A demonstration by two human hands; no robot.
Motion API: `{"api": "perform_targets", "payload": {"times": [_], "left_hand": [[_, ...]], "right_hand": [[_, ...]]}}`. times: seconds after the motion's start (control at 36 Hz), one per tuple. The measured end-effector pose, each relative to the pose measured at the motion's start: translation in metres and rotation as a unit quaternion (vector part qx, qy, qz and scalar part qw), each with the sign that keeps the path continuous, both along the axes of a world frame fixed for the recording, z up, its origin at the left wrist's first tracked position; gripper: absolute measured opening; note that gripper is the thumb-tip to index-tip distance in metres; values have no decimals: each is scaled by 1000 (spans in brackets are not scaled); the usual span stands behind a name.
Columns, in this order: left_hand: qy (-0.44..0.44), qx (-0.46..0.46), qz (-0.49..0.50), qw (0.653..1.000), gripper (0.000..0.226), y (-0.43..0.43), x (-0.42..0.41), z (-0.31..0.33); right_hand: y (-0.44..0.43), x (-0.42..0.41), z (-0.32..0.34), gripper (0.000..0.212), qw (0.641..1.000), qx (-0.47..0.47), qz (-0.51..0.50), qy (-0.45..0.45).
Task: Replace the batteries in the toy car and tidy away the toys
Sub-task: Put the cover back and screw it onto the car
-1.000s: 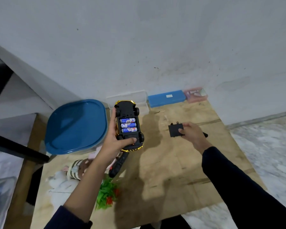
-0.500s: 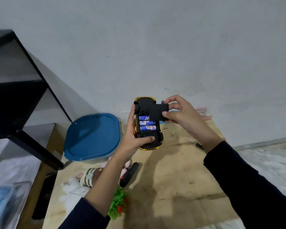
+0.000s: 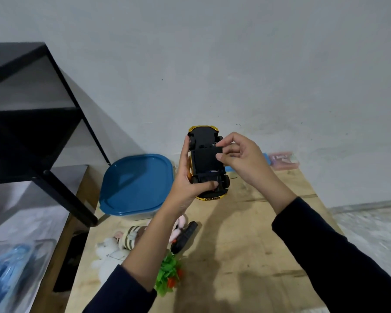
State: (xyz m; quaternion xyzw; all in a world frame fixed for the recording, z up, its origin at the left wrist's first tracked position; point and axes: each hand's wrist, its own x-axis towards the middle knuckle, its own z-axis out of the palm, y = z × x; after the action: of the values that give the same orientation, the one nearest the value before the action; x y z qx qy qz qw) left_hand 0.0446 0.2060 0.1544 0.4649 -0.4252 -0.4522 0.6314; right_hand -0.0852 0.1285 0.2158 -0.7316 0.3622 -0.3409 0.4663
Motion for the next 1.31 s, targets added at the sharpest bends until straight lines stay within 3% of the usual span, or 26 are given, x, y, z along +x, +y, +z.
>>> {"api": "perform_targets", "payload": {"times": [0.47,1.31], "left_hand": [[-2,-13,-16,1000,112,-4,-1,8],[-23,-23,-25,999,114,-10,0,11]], "right_hand": [[-7,-8,6,17,998,-56,3,2],[-21,-14,6,21,999,-28,17,-29]]}}
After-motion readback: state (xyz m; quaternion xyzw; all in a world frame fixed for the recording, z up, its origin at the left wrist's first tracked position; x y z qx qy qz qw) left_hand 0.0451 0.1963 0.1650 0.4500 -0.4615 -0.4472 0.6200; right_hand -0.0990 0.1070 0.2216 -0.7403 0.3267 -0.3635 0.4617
